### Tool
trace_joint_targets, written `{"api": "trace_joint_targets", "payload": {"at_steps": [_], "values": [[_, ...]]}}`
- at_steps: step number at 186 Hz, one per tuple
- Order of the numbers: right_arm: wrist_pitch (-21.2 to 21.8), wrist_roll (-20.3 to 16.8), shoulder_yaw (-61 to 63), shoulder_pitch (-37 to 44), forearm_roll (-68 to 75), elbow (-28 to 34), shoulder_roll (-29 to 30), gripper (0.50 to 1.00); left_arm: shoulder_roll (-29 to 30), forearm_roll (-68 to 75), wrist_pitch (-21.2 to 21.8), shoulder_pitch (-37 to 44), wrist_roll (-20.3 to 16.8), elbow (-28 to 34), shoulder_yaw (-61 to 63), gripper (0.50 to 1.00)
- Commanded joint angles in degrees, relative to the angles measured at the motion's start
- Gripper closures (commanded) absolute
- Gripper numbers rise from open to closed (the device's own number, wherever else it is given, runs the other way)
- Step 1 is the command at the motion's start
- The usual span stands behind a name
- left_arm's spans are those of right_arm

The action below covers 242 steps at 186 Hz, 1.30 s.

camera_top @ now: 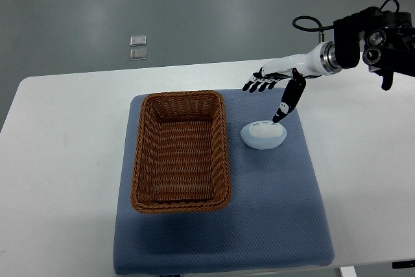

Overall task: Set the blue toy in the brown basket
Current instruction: 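Lower the right hand onto the plush toy and close fingers around it, then lift the plush toy with the right hand and carry it over the basket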

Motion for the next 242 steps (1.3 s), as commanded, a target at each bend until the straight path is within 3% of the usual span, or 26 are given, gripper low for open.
{"api": "trace_joint_targets", "payload": {"at_steps": [1,75,182,193,211,221,234,238,242], "values": [[-1.3,0.1,0.0,-1.5,-0.2,0.0,0.8,0.591,0.0,-0.1,0.0,0.0,0.0,0.1,0.0,0.5],[-4.8,0.4,0.0,-7.0,-5.1,-1.8,3.4,0.593,0.0,-0.1,0.0,0.0,0.0,0.1,0.1,0.5],[-6.5,0.5,0.0,-11.1,-9.6,-3.7,4.8,0.617,0.0,-0.1,0.0,0.1,0.0,0.1,0.1,0.5],[-6.6,0.6,0.0,-11.8,-10.4,-4.1,4.9,0.64,0.0,-0.1,0.0,0.1,0.0,0.1,0.1,0.5],[-7.7,0.7,0.0,-12.5,-10.6,-5.1,5.6,0.728,0.0,-0.1,0.0,0.1,0.0,0.1,0.1,0.5],[-8.3,0.7,-0.1,-12.8,-10.6,-5.4,6.1,0.81,0.0,-0.1,0.0,0.1,0.0,0.1,0.1,0.5],[-9.0,1.1,-0.2,-12.9,-11.8,-5.8,6.3,0.969,0.0,-0.1,0.0,0.1,0.0,0.2,0.1,0.5],[-9.1,1.3,-0.1,-12.9,-12.2,-5.9,6.2,0.999,0.0,-0.1,0.0,0.1,0.0,0.2,0.1,0.5],[-9.1,1.3,-0.1,-12.9,-12.3,-5.9,6.2,1.0,0.0,-0.1,0.0,0.1,0.0,0.2,0.1,0.5]]}}
